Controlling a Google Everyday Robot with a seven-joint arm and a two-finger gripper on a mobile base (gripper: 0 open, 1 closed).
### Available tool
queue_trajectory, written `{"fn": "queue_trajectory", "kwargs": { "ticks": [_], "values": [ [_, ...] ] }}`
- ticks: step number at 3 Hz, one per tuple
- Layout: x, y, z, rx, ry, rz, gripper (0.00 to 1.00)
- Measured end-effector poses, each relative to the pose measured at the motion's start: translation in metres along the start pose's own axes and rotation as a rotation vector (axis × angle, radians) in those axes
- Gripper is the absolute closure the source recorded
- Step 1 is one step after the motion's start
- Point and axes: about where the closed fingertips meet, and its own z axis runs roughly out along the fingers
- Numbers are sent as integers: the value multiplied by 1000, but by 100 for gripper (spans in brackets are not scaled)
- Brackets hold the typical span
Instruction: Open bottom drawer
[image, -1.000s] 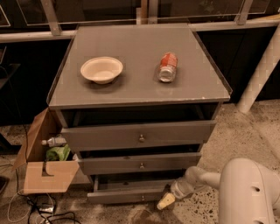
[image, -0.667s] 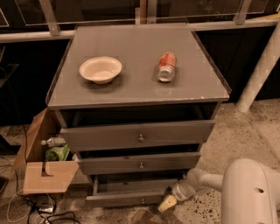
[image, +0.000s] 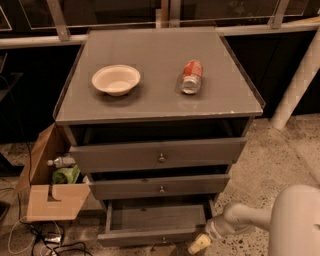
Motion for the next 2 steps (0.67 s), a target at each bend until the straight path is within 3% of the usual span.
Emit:
{"fn": "queue_trajectory", "kwargs": {
  "ticks": [1,2],
  "values": [
    [35,23,-15,-11,32,47,0],
    [34,23,-15,-11,32,47,0]
  ]
}}
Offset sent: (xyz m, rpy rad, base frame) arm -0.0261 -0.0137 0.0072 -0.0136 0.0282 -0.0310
